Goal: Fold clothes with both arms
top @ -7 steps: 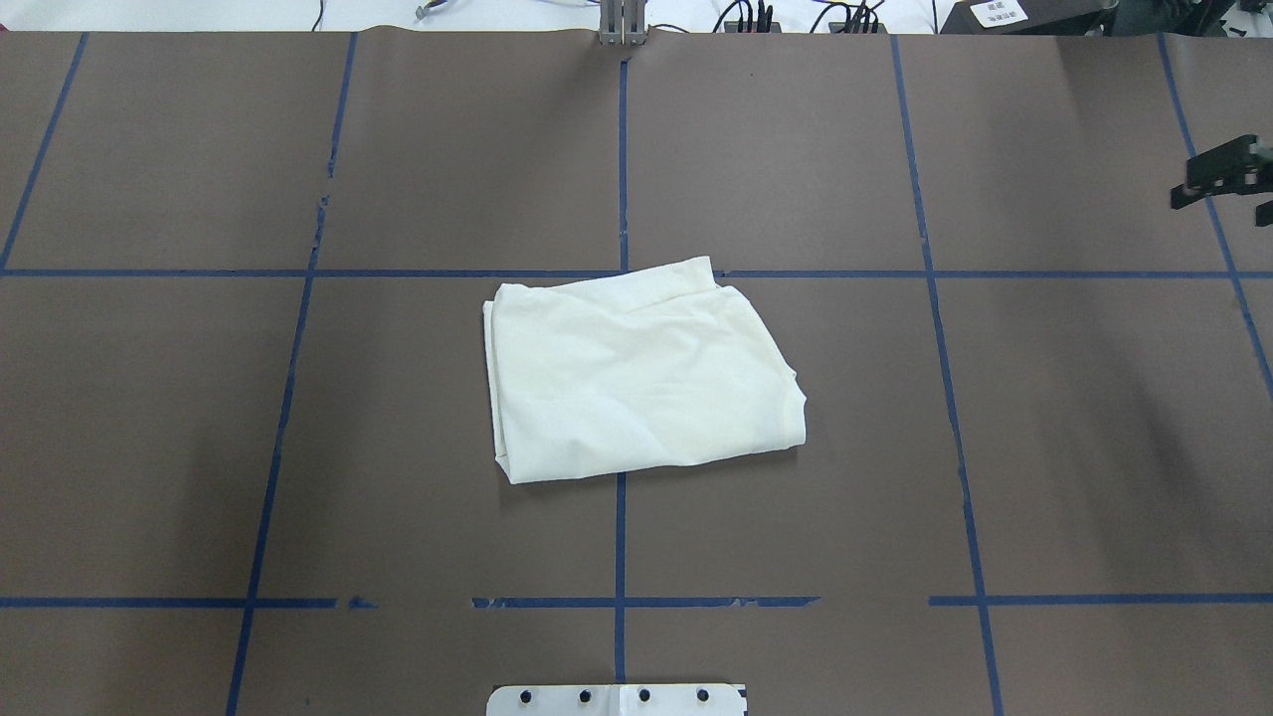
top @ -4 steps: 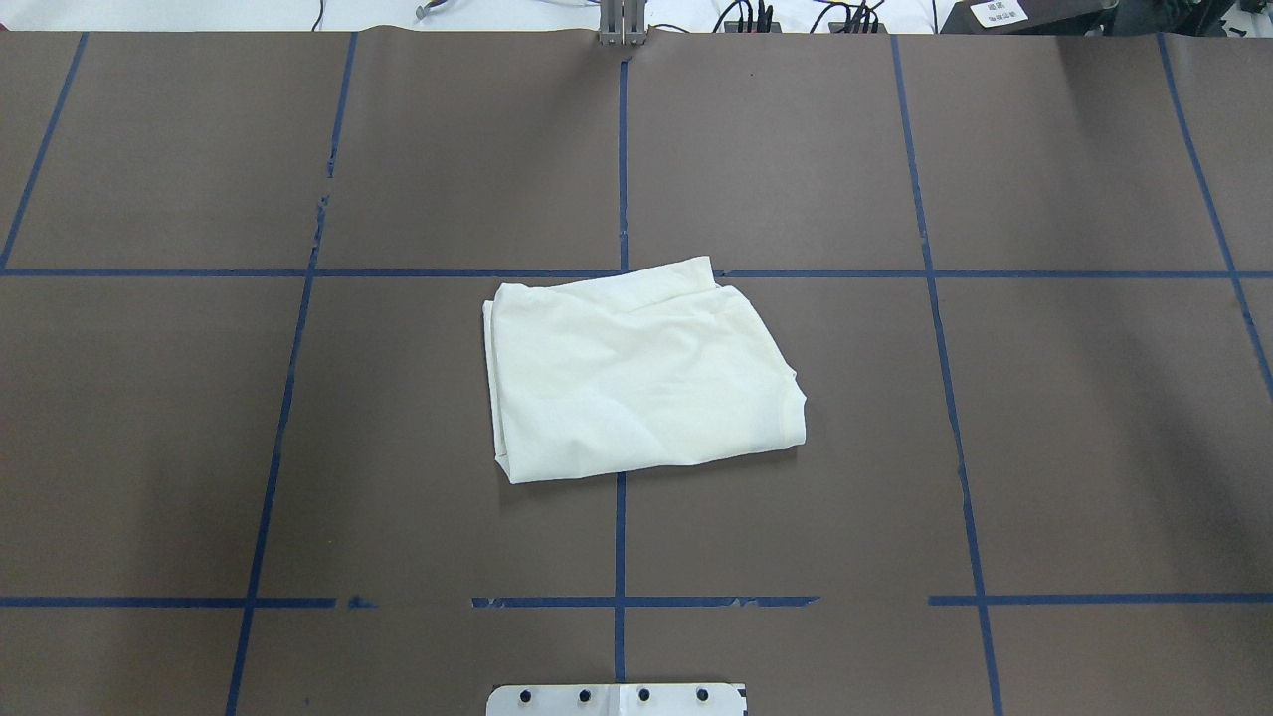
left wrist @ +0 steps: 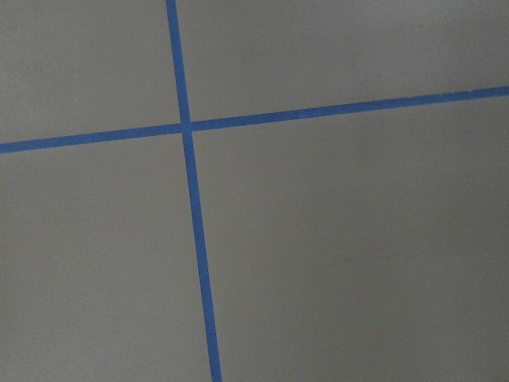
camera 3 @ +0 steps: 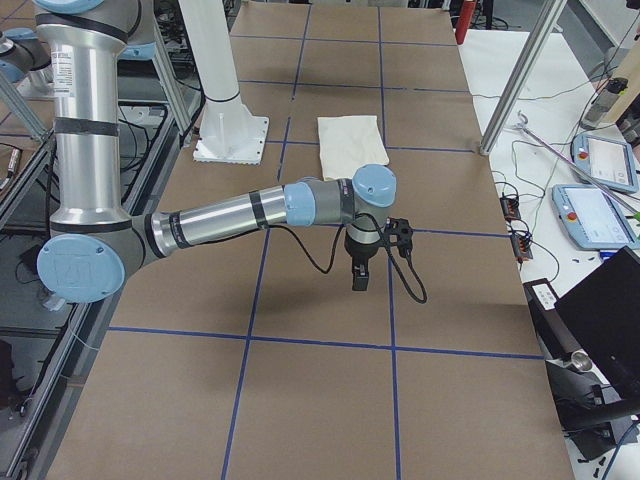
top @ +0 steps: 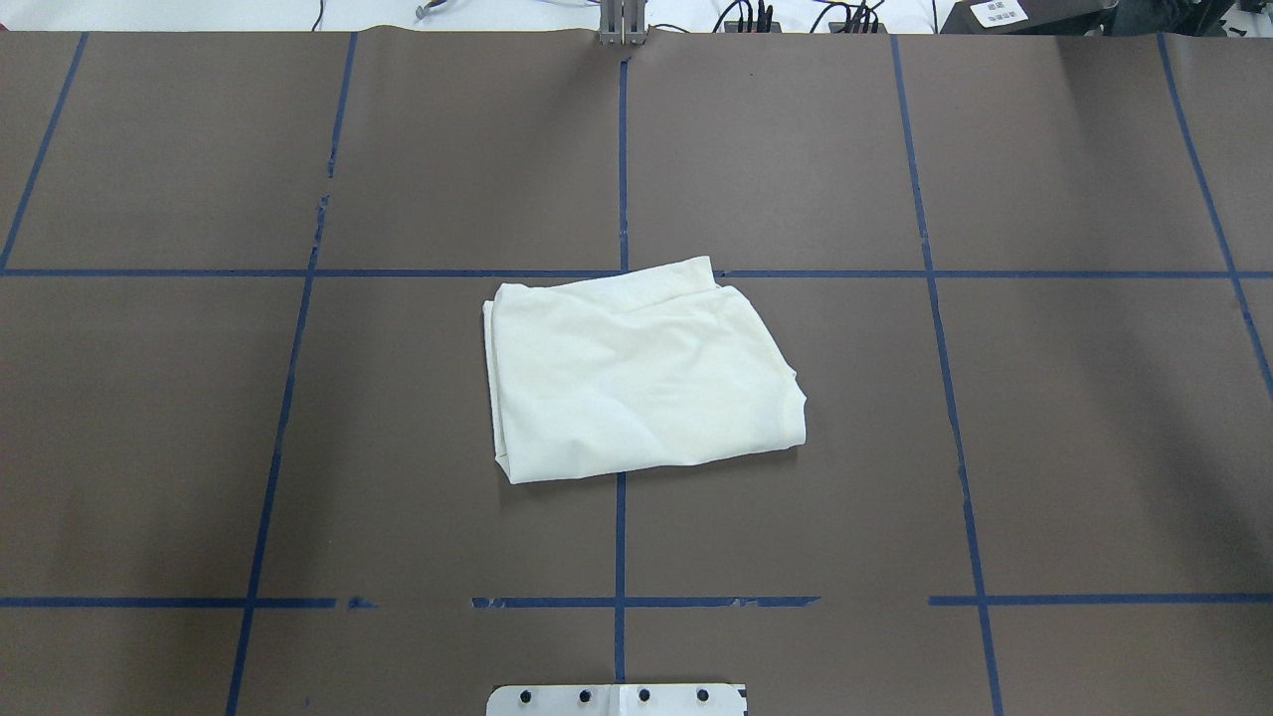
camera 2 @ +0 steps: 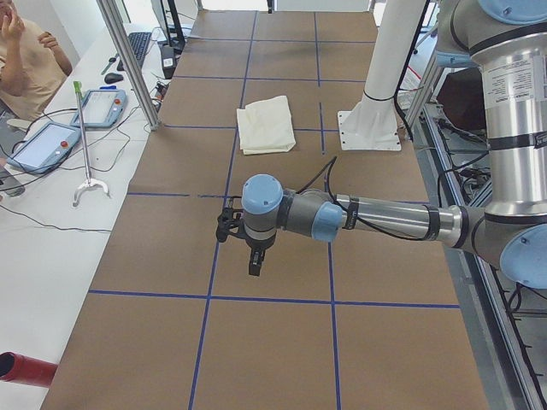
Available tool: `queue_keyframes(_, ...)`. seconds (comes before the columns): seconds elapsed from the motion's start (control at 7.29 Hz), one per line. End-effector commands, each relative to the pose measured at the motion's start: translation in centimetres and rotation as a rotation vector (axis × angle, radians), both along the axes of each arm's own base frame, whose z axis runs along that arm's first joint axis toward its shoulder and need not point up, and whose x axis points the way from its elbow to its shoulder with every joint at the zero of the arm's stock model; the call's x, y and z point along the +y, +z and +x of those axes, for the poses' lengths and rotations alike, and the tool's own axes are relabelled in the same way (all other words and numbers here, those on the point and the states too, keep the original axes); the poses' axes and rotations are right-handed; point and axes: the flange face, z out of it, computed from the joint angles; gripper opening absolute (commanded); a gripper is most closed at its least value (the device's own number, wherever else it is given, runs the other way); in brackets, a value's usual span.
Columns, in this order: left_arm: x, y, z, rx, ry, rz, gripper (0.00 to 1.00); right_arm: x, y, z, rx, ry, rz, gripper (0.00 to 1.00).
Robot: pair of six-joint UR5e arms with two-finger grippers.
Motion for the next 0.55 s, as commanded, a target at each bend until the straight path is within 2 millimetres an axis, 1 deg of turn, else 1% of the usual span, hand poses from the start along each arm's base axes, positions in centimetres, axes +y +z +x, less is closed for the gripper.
queue_keyframes(0.0,-0.4,-1.1,0.0,0.009,0.002,0.063,1.00,-0.1,-0.3,-1.3,-0.004,-0.022,0.026,1.00)
queue_keyframes(0.14,-0.6,-1.4,-0.2,0.006,-0.004,0.063,1.00,-0.2,-0.3,-1.4,-0.008,-0.022,0.037,1.00)
queue_keyframes(0.27,-0.4,-3.5,-0.2,0.010,-0.005,0.092,1.00,-0.1,-0.4,-1.4,-0.008,-0.022,0.038,1.00)
queue_keyframes(0.41,-0.1,-4.6,-0.3,0.011,-0.005,0.101,1.00,-0.1,-0.5,-1.4,-0.010,-0.023,0.040,1.00)
